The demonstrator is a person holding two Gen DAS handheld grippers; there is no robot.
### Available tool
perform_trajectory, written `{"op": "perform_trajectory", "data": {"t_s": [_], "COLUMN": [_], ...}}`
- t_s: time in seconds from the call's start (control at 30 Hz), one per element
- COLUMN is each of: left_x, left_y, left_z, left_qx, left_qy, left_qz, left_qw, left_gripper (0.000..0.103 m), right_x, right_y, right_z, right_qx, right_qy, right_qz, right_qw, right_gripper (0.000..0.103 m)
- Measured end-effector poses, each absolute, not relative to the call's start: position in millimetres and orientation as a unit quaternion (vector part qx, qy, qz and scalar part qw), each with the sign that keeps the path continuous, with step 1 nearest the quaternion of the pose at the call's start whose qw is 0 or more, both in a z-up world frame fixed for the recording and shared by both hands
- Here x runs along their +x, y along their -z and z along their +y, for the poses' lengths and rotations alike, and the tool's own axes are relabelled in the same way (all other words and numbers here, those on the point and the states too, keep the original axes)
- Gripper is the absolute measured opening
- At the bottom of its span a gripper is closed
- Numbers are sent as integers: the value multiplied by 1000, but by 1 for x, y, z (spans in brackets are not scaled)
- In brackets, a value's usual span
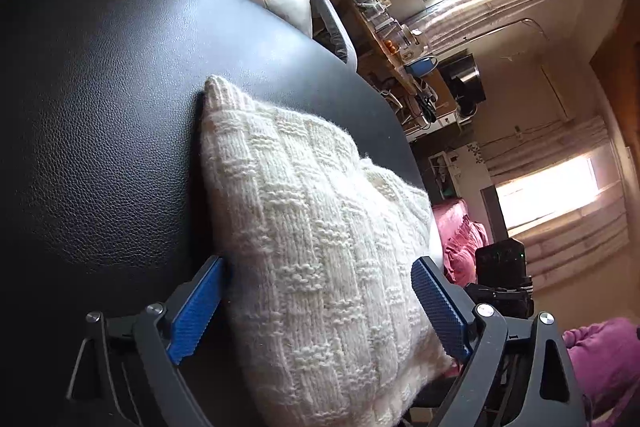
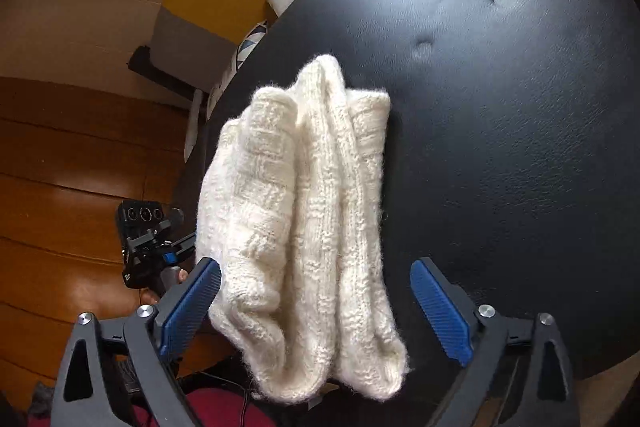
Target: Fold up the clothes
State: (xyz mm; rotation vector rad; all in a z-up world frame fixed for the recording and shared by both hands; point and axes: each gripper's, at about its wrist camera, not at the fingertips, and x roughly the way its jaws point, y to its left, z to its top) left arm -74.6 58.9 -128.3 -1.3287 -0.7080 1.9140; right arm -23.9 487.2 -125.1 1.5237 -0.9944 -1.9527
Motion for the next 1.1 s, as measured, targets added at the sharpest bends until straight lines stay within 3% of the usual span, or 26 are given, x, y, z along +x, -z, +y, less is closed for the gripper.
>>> {"op": "perform_trajectory", "data": {"t_s": [0.47, 0.67, 0.7, 0.77, 0.83, 0.9, 0.97, 1.1], "left_x": [-73, -65, -63, -57, -51, -46, -48, -51], "left_y": [136, 130, 128, 125, 123, 122, 127, 130], "left_z": [83, 84, 84, 83, 83, 82, 77, 76], "left_qx": [-544, -529, -523, -509, -496, -486, -491, -497], "left_qy": [-724, -745, -750, -761, -770, -777, -773, -770], "left_qz": [-229, -196, -191, -178, -164, -153, -166, -168], "left_qw": [356, 355, 356, 360, 366, 370, 366, 363], "left_gripper": [93, 57, 55, 51, 50, 51, 56, 58], "right_x": [-63, -48, -48, -46, -39, -29, -21, -11], "right_y": [139, 131, 128, 124, 122, 123, 124, 121], "right_z": [433, 418, 413, 406, 403, 400, 398, 387], "right_qx": [561, 548, 553, 557, 546, 530, 506, 483], "right_qy": [684, 713, 721, 734, 742, 750, 760, 778], "right_qz": [-371, -313, -298, -275, -279, -286, -297, -300], "right_qw": [282, 305, 293, 273, 271, 274, 279, 267], "right_gripper": [103, 101, 98, 69, 66, 68, 80, 86]}}
